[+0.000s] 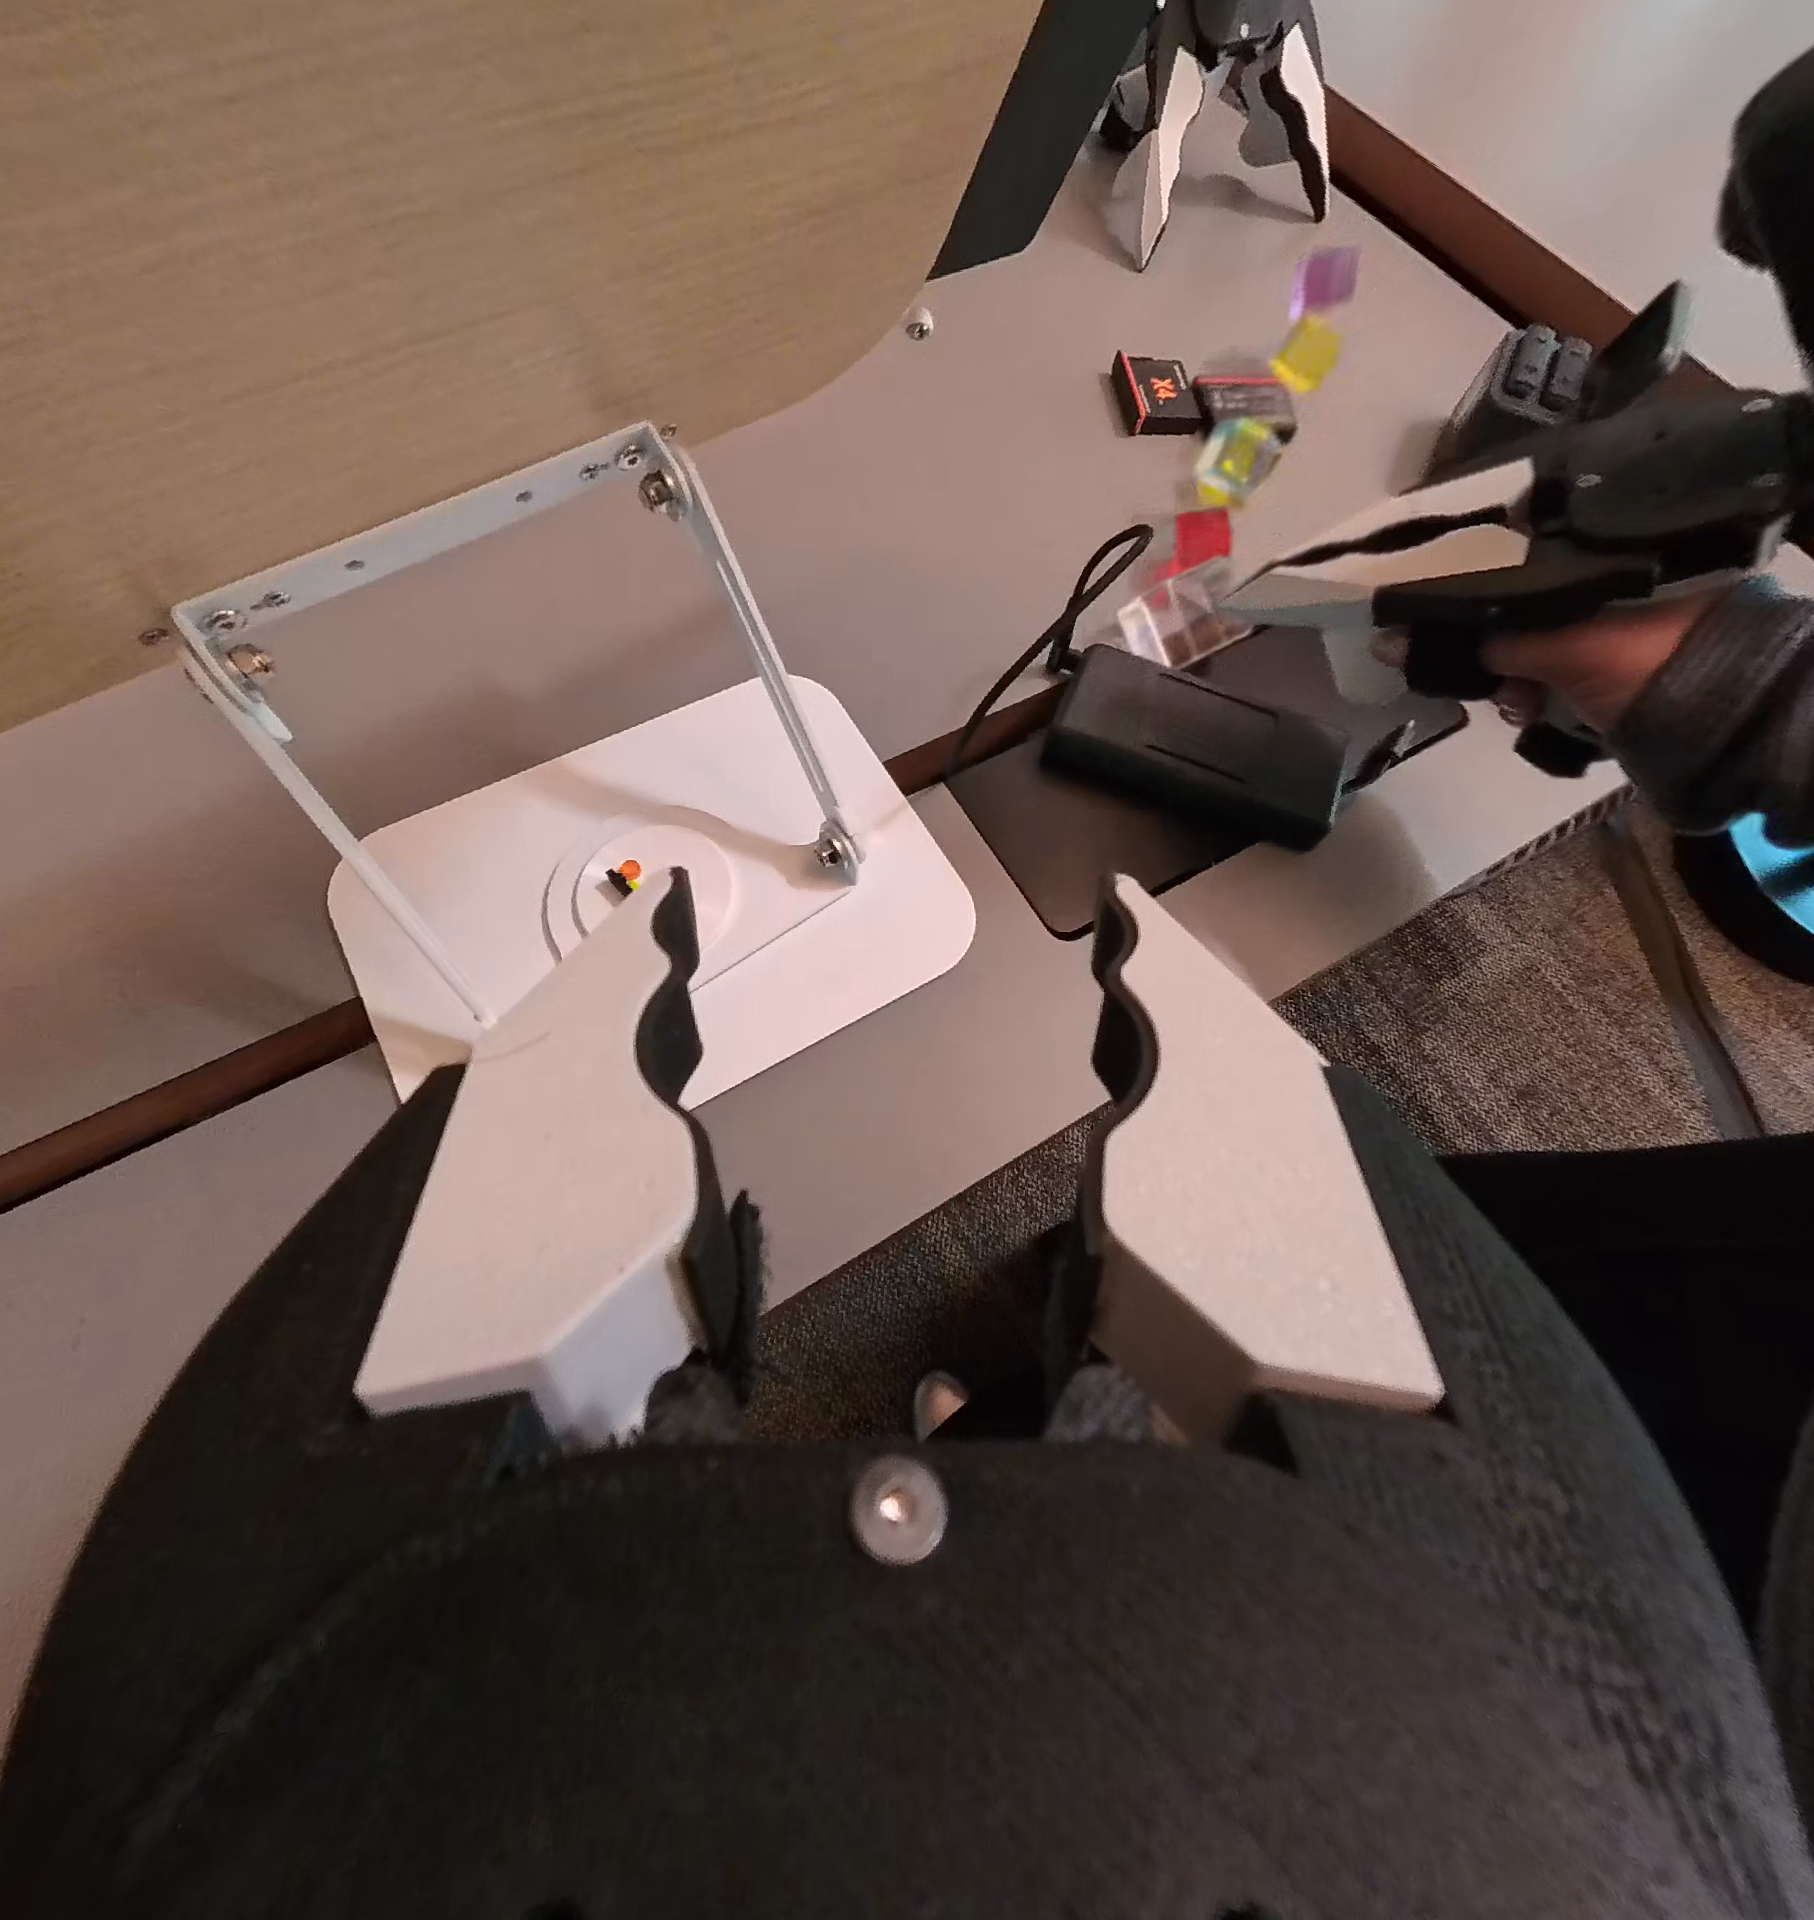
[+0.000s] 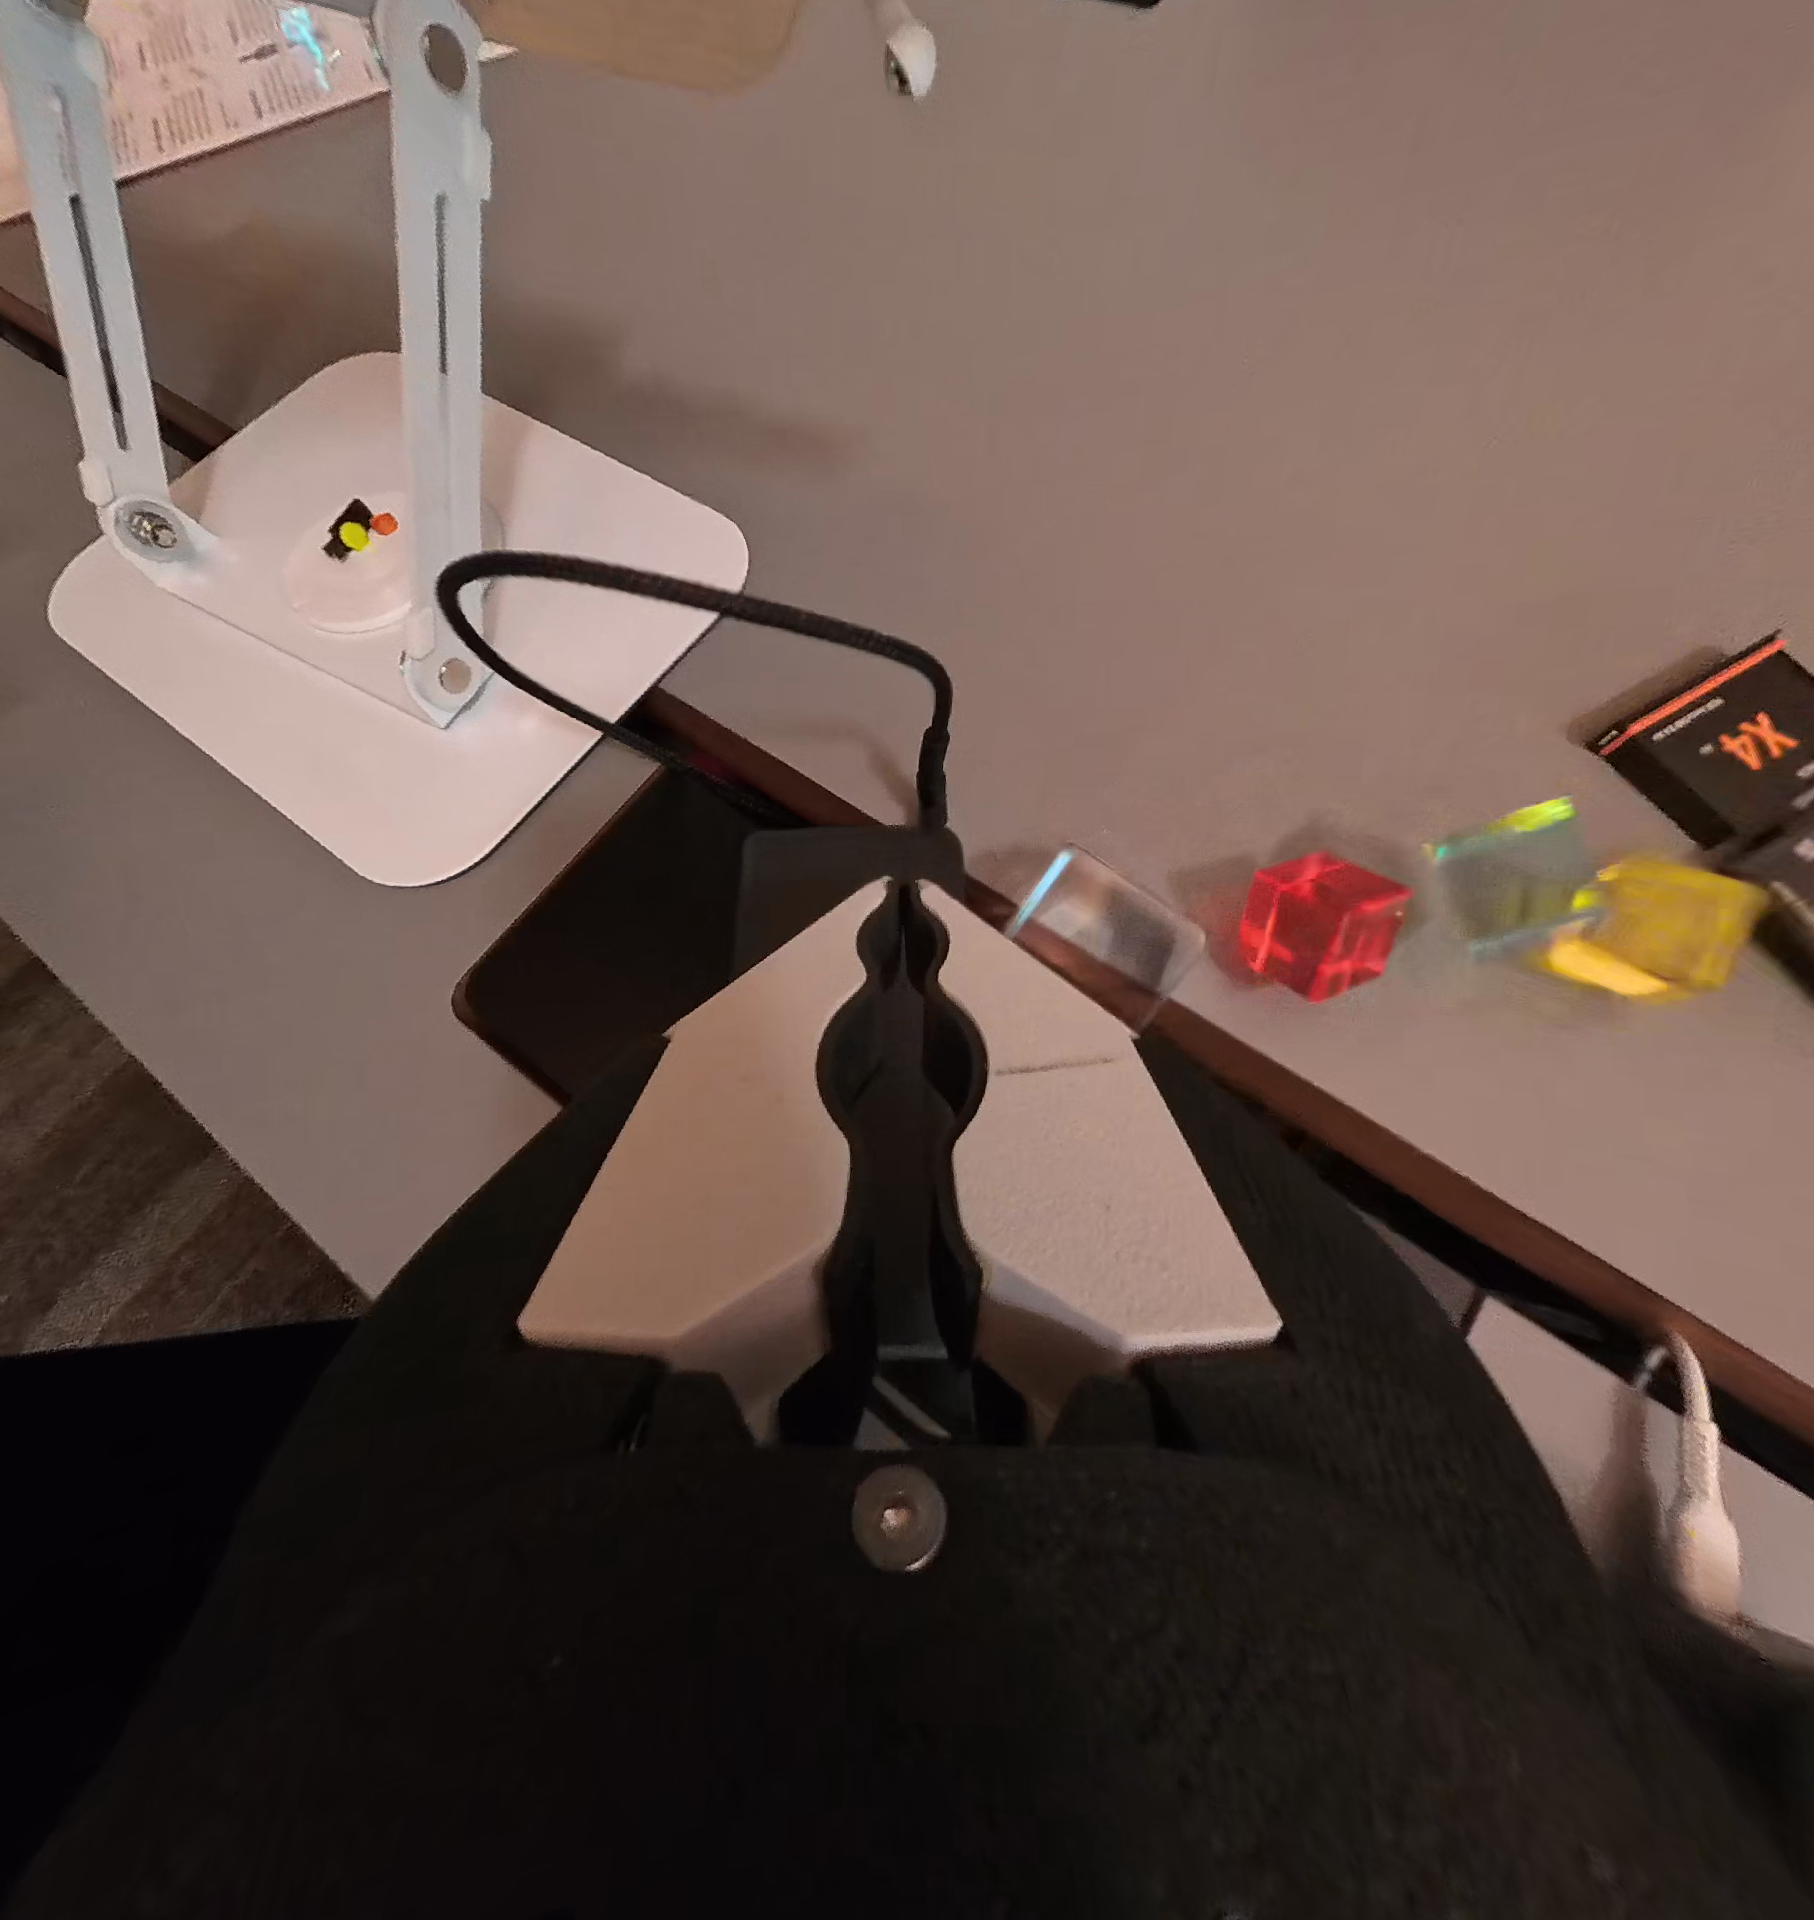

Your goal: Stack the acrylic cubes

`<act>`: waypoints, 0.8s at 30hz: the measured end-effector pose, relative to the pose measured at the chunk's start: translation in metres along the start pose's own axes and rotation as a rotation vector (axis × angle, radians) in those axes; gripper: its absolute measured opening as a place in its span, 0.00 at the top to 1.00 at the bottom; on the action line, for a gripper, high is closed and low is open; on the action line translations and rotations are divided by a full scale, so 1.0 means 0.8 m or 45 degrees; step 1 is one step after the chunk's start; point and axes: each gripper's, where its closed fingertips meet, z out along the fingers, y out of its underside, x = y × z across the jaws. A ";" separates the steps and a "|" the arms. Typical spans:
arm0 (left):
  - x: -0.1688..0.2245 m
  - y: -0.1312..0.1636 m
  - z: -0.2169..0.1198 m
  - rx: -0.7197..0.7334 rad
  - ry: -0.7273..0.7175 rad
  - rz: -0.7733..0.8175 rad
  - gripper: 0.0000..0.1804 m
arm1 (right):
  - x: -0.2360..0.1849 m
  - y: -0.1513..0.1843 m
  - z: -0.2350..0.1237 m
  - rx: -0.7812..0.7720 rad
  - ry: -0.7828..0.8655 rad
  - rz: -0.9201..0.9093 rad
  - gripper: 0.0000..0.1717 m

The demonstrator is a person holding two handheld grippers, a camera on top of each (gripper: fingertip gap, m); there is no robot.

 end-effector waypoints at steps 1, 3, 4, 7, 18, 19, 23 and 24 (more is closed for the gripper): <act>0.000 0.000 0.000 0.000 0.000 -0.001 0.58 | -0.002 0.003 -0.004 0.002 0.004 0.002 1.00; 0.001 0.000 -0.001 0.001 0.001 -0.004 0.58 | -0.008 0.009 -0.012 0.009 0.010 0.014 1.00; 0.001 0.001 -0.001 0.001 0.001 -0.005 0.58 | -0.011 0.013 -0.017 0.011 0.011 0.021 1.00; 0.002 0.001 -0.001 0.004 0.004 -0.010 0.58 | -0.024 0.029 -0.030 -0.006 0.001 0.030 1.00; 0.016 -0.003 0.009 0.002 0.065 -0.004 0.58 | -0.007 0.042 -0.066 0.006 0.079 0.074 1.00; 0.017 -0.004 0.009 0.004 0.070 -0.004 0.58 | -0.003 0.040 -0.068 0.013 0.093 0.077 1.00; 0.018 -0.006 0.012 0.008 0.080 -0.004 0.58 | 0.012 0.032 -0.076 0.038 0.131 0.090 1.00; 0.018 -0.006 0.013 0.008 0.082 -0.006 0.58 | 0.015 0.031 -0.077 0.041 0.137 0.089 1.00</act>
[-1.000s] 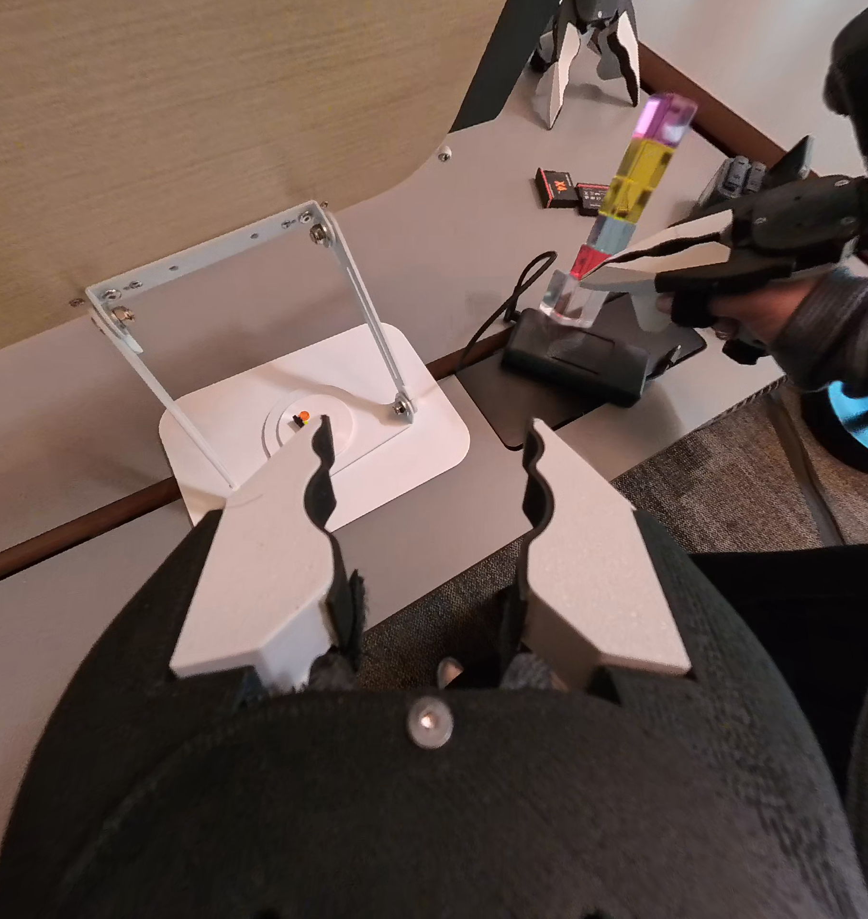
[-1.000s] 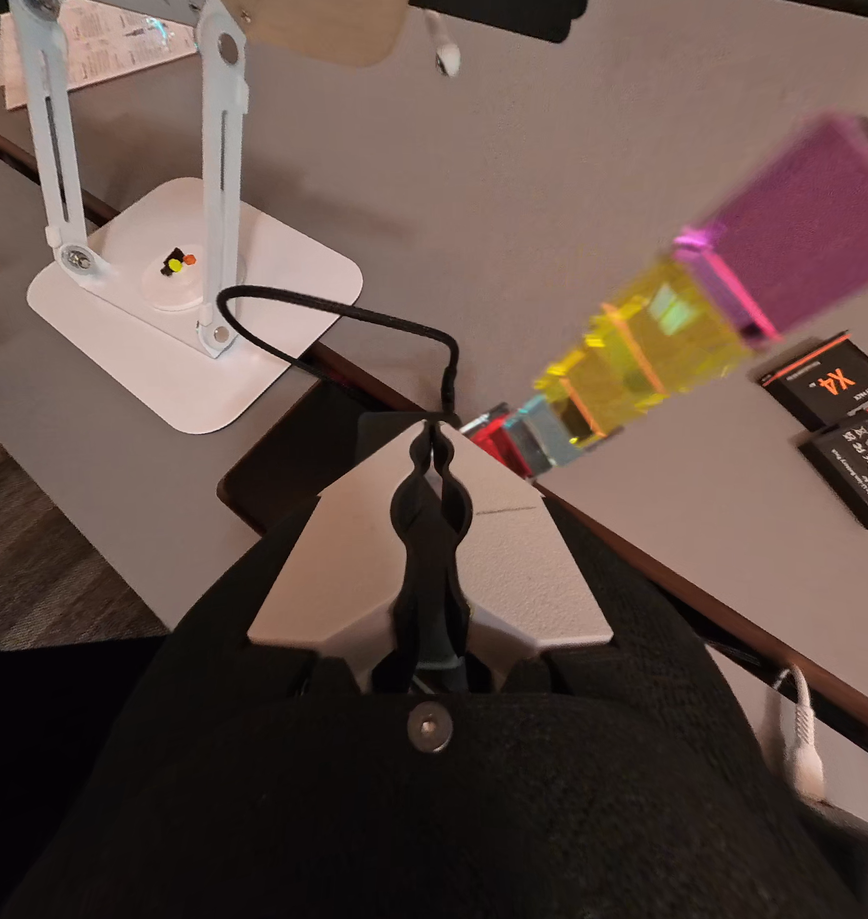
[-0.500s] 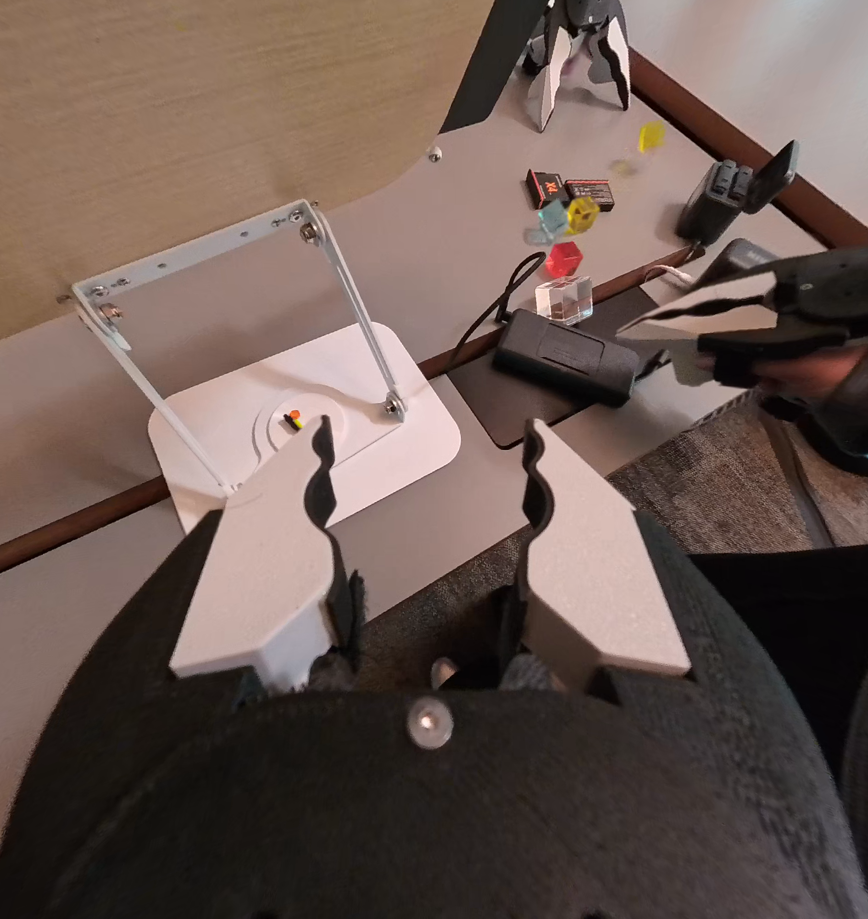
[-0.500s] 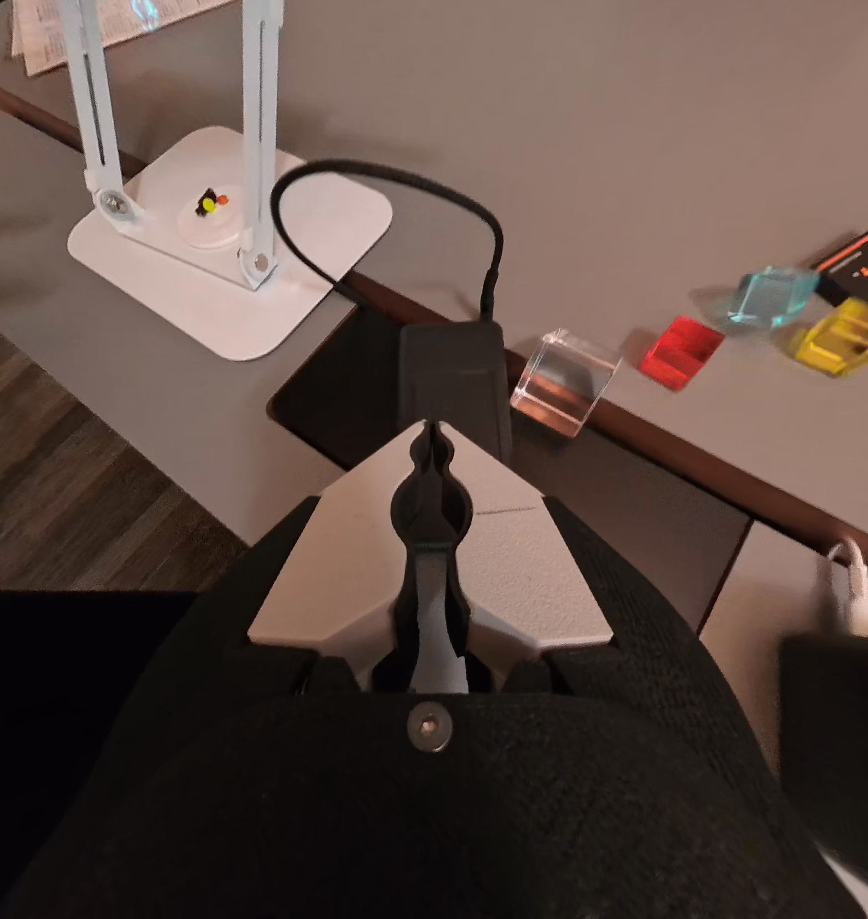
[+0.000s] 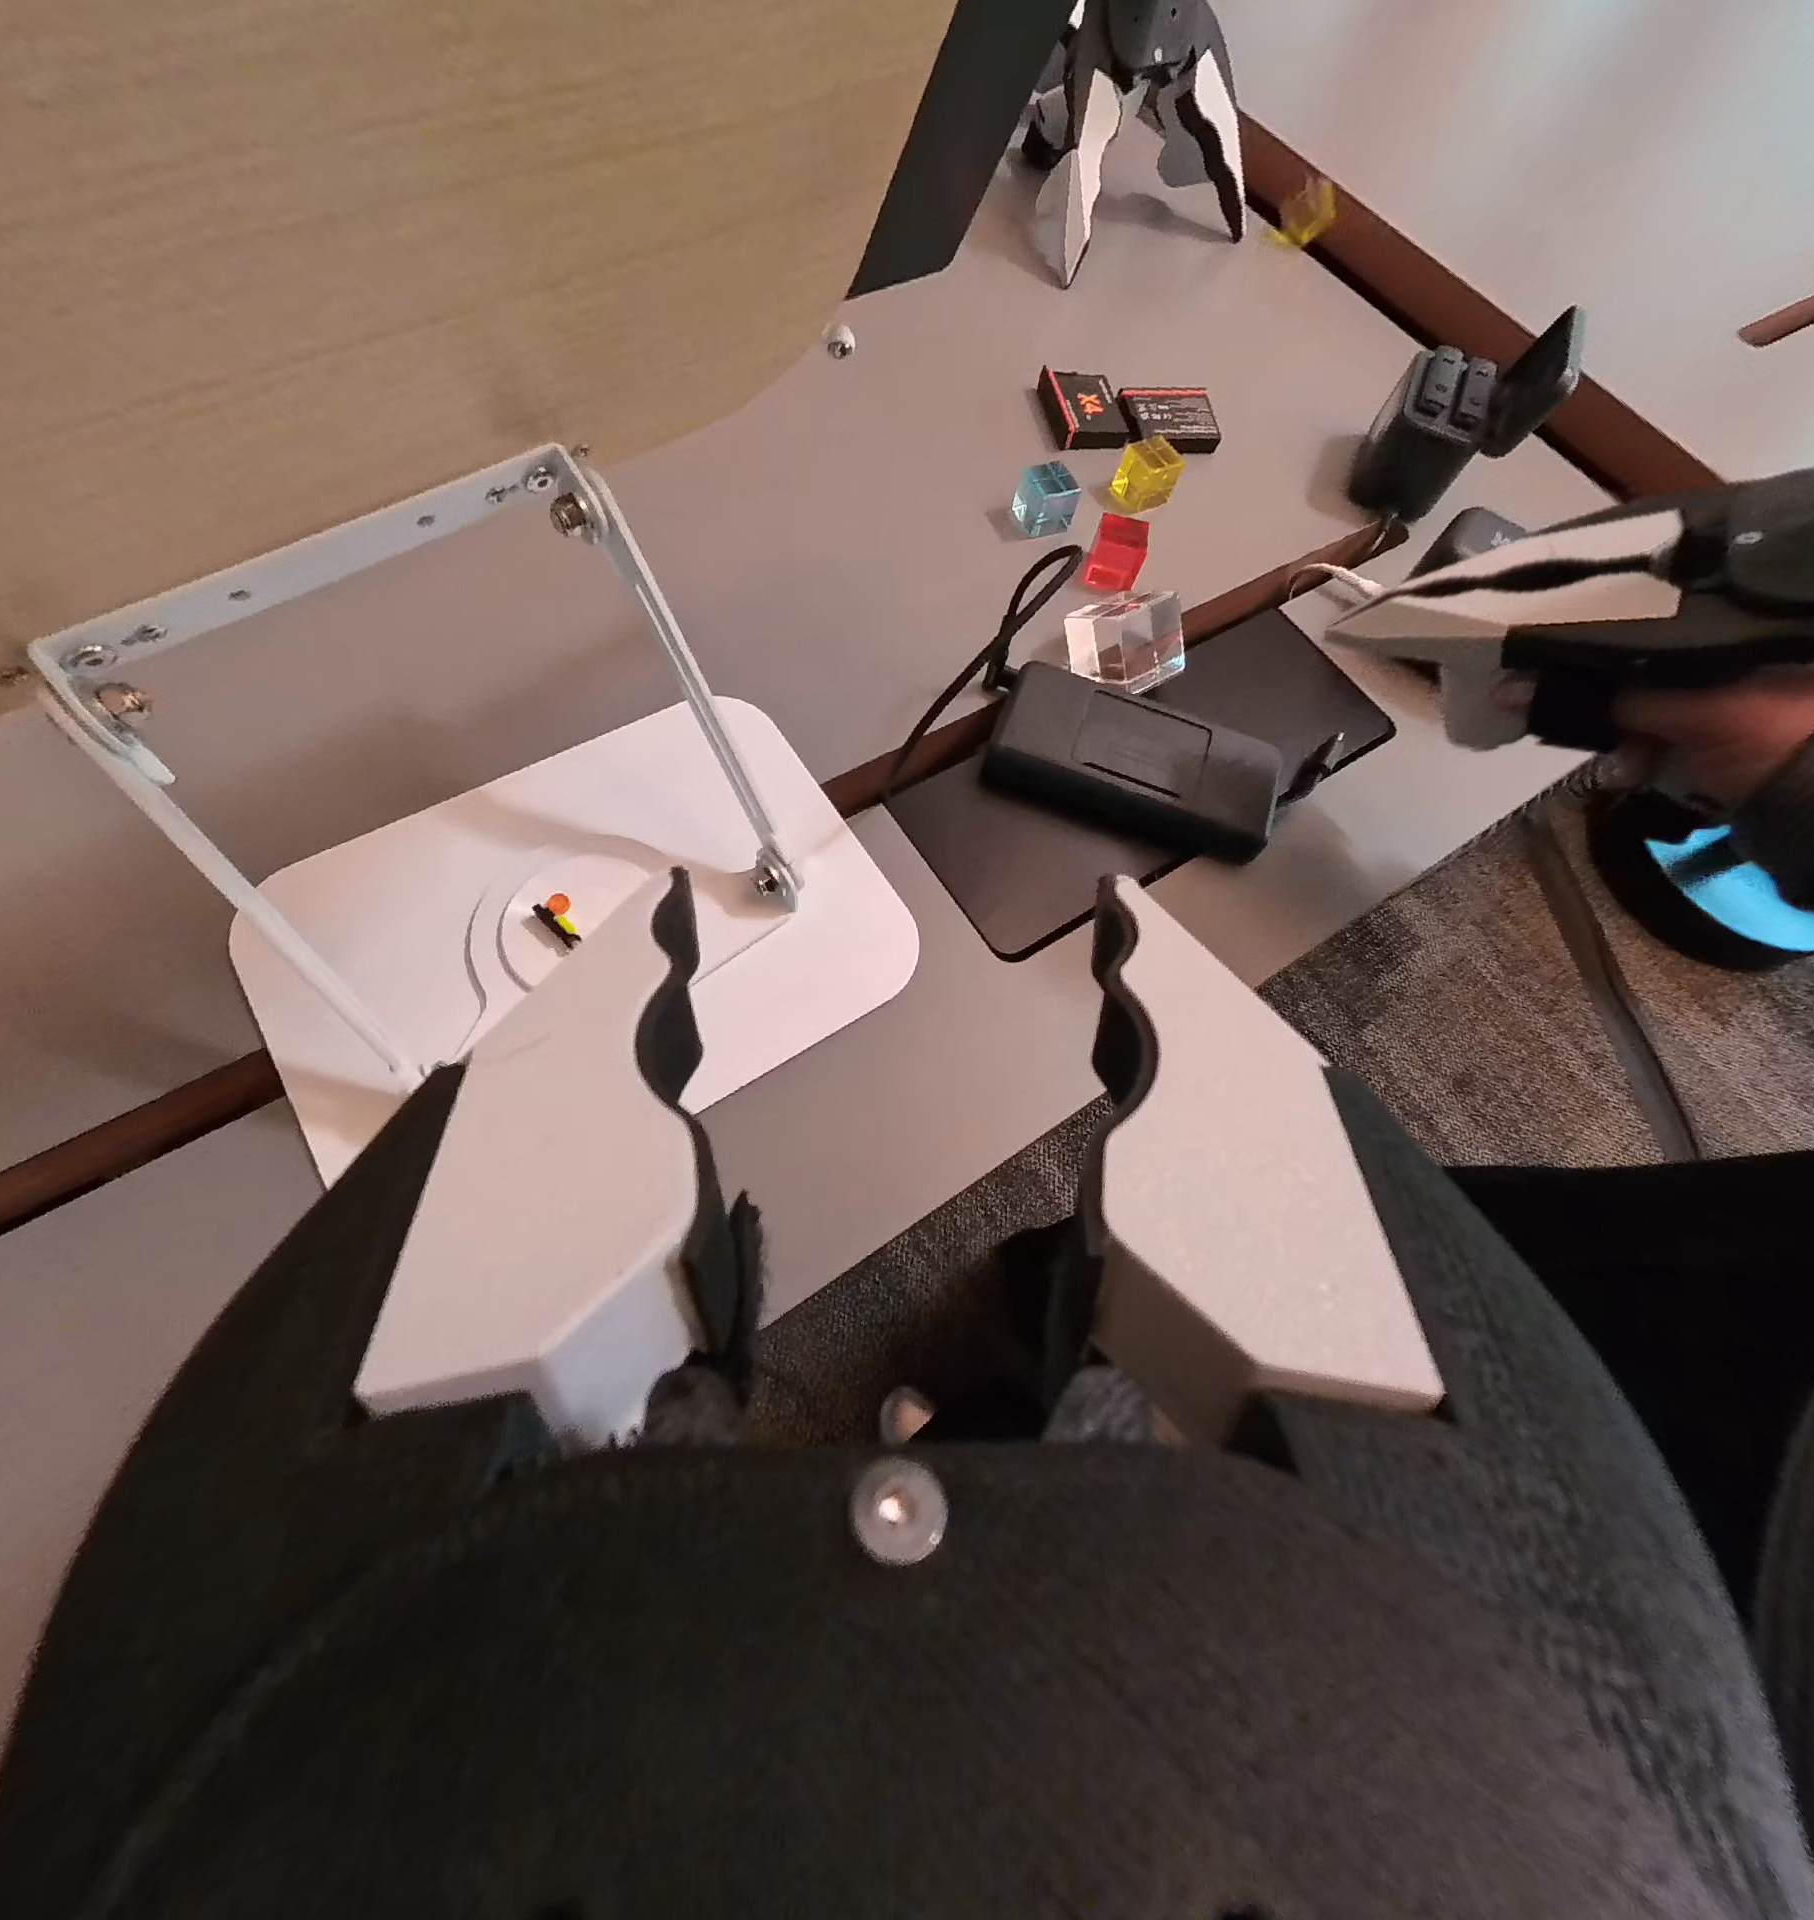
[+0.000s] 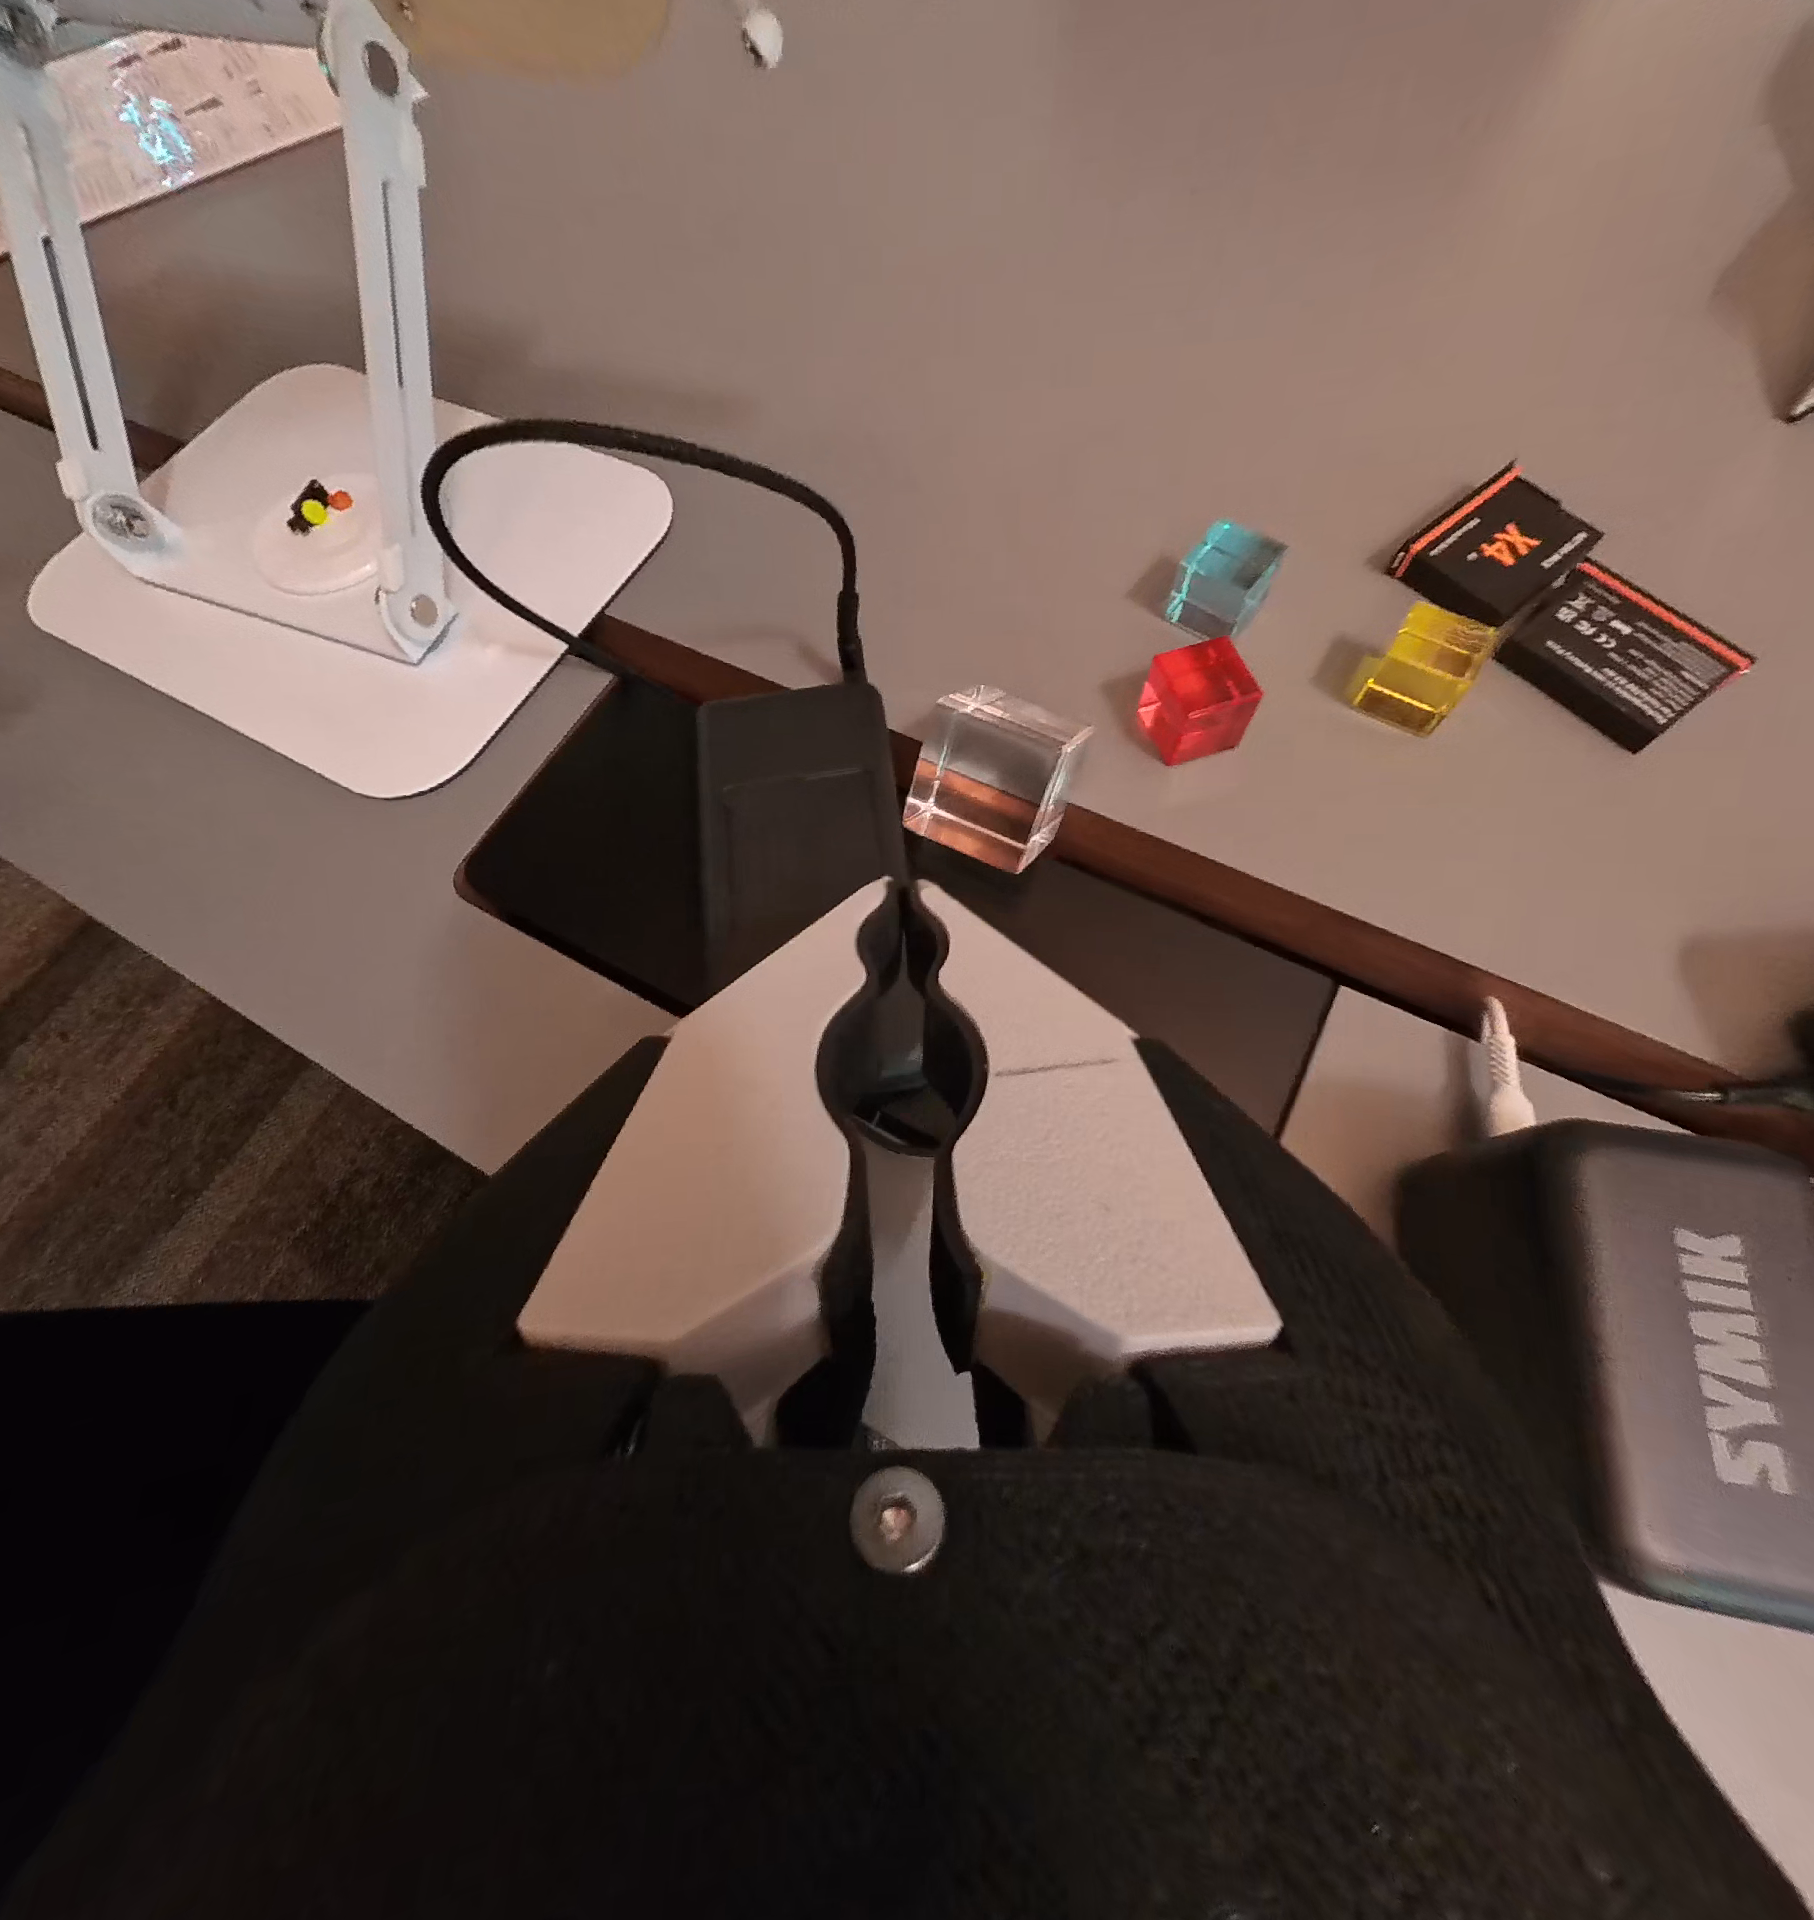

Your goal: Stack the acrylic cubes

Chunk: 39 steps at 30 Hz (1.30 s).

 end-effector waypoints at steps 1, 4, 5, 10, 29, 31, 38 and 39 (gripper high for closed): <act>0.000 0.000 0.000 -0.001 0.002 -0.004 0.58 | 0.002 -0.001 -0.001 0.002 0.004 -0.001 1.00; -0.001 0.001 0.001 0.002 0.003 -0.018 0.58 | 0.008 -0.003 0.000 0.004 0.016 -0.003 1.00; -0.002 0.002 0.001 0.003 0.002 -0.021 0.58 | 0.011 -0.004 0.001 0.003 0.023 -0.001 1.00; -0.005 0.005 0.000 -0.001 -0.008 -0.032 0.58 | 0.031 -0.010 0.016 -0.035 0.055 0.033 0.96; -0.019 0.014 -0.006 -0.010 -0.049 -0.078 0.58 | 0.025 0.020 0.121 -0.520 0.045 0.310 0.67; -0.019 0.014 -0.005 -0.010 -0.048 -0.073 0.57 | 0.029 0.019 0.120 -0.530 0.059 0.302 0.73; -0.020 0.011 -0.003 0.003 -0.032 -0.071 0.58 | 0.039 0.013 0.091 -0.433 0.085 0.231 0.74; -0.020 0.011 -0.003 0.005 -0.031 -0.071 0.58 | 0.040 0.010 0.084 -0.398 0.087 0.222 0.74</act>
